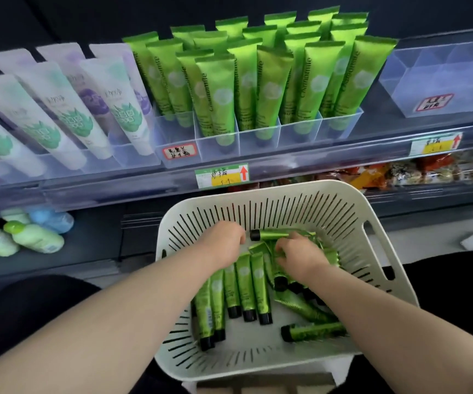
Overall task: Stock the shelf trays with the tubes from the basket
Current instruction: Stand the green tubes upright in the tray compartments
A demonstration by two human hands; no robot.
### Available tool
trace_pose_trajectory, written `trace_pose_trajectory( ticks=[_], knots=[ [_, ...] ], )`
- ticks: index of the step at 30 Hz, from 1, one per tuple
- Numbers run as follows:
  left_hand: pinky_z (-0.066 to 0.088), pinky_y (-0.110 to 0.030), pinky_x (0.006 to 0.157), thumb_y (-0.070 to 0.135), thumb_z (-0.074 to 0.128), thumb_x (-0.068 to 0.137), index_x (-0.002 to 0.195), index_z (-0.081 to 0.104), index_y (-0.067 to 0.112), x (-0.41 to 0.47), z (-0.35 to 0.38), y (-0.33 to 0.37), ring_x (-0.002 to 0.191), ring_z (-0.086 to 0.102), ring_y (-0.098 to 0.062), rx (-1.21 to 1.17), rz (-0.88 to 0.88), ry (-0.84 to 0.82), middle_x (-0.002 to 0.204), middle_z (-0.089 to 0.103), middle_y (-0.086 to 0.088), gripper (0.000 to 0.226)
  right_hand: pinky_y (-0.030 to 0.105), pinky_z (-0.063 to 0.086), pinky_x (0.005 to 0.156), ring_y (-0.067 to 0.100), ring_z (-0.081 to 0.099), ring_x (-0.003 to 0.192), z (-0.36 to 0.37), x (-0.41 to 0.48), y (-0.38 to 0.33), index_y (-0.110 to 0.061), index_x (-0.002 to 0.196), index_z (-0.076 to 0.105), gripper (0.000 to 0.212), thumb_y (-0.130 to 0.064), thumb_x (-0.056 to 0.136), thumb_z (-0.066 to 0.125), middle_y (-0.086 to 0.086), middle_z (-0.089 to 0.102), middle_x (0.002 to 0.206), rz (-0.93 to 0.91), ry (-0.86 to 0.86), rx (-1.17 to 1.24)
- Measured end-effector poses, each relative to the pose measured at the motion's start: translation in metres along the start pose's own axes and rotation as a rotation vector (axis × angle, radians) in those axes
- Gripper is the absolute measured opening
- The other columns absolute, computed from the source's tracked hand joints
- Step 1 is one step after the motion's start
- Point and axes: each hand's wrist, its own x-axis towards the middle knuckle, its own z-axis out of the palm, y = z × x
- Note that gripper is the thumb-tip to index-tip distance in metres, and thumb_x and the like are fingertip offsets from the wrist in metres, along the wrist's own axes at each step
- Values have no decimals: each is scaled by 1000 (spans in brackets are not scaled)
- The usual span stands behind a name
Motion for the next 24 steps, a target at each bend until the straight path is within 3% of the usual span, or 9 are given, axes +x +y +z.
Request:
trace_pose_trajectory(
  ticks=[4, 9, 14, 16, 20, 24],
  knots=[
    [48, -34, 98, -1, 55, 90, 119, 66, 17, 3, 12, -6, 113, 58, -20, -18, -13, -19, 122, 63, -3, 35, 37, 50, 84, 26, 54, 106, 14, 9, -14, -16, 120, 51, 48, -44, 84, 65, 7, 53, 117, 90, -20, -52],
    [48, -35, 99, -2, 57, 89, 119, 66, 18, 4, 21, -13, 114, 59, -19, -44, -26, -10, 123, 63, -2, 37, 34, 50, 77, 27, 56, 104, 17, 9, -18, -11, 124, 38, 53, -11, 80, 66, 11, 50, 118, 178, -38, -82],
    [46, -36, 102, -3, 56, 89, 120, 66, 17, 7, 25, -21, 117, 57, -20, -70, -68, 10, 126, 63, -3, 39, 31, 48, 74, 24, 55, 112, 21, -4, -3, -9, 141, 25, 67, -23, 85, 59, 9, 47, 130, 216, -141, -196],
    [46, -36, 102, -3, 55, 90, 121, 66, 17, 7, 26, -22, 118, 57, -20, -67, -78, 19, 126, 62, -3, 38, 32, 49, 76, 24, 56, 110, 25, -5, -4, -9, 141, 28, 60, -20, 87, 54, 9, 49, 129, 202, -98, -231],
    [45, -36, 102, -4, 53, 90, 121, 65, 18, 8, 29, -22, 119, 56, -19, -56, -69, 17, 127, 62, -2, 40, 30, 49, 67, 22, 61, 93, 21, 0, -2, -9, 128, 43, 43, -10, 86, 53, 5, 60, 107, 229, -75, -189],
    [46, -36, 101, -6, 51, 90, 123, 65, 17, 12, 31, -16, 119, 56, -20, -52, -59, -1, 127, 62, -2, 42, 27, 40, 55, 18, 54, 76, 6, -3, 2, -12, 110, 48, 31, -23, 83, 58, -2, 53, 81, 185, -54, -37]
  ],
)
